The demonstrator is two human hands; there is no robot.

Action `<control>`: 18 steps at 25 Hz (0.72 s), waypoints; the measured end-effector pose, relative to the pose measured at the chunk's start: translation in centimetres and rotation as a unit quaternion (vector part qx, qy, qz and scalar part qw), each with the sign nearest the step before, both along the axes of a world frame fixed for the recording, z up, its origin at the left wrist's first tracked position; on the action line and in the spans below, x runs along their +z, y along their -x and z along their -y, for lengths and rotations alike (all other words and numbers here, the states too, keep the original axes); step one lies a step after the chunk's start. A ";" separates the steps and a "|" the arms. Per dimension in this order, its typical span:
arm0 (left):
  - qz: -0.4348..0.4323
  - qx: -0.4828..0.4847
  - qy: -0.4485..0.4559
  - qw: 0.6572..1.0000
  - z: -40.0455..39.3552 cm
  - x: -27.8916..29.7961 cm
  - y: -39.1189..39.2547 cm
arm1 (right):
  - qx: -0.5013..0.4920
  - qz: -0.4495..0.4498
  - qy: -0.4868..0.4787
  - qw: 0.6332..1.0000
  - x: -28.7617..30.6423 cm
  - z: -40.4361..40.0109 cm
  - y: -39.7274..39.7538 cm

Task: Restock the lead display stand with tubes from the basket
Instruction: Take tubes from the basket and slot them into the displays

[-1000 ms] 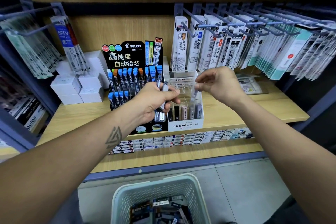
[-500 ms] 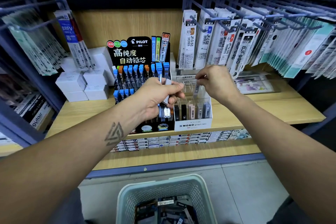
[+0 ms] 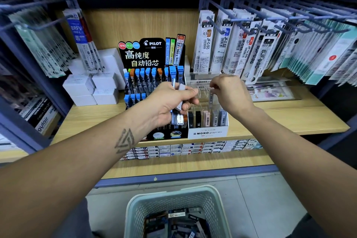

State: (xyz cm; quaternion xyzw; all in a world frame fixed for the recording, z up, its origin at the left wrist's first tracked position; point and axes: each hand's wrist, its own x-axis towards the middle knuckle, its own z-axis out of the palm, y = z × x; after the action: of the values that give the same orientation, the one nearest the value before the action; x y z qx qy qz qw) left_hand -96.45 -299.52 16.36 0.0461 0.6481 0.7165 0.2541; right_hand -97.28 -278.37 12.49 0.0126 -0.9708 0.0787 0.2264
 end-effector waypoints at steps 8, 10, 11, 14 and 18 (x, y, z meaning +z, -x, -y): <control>0.046 0.003 -0.028 0.999 -0.4 0.0 -0.4 | 0.150 0.149 0.543 0.813 4.7 2.9 -3.8; 0.063 -0.008 -0.046 0.997 -0.6 0.2 -0.7 | 0.207 0.218 0.552 0.778 5.0 3.6 -4.6; 0.074 -0.023 -0.055 0.996 -0.6 0.3 -0.9 | 0.223 0.235 0.539 0.777 5.1 3.8 -4.8; 0.086 -0.065 -0.045 0.993 -0.5 0.4 -1.4 | 0.247 0.237 0.519 0.783 5.1 4.0 -4.8; 0.122 -0.096 -0.066 0.986 -0.1 0.3 -1.2 | 0.193 0.220 0.586 0.756 5.5 2.9 -4.6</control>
State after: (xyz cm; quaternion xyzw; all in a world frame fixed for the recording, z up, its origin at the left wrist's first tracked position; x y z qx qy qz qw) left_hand -95.27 -299.37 16.69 0.0370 0.5561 0.7302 0.3953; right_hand -92.72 -281.30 17.99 0.0471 -0.7351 0.6744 -0.0501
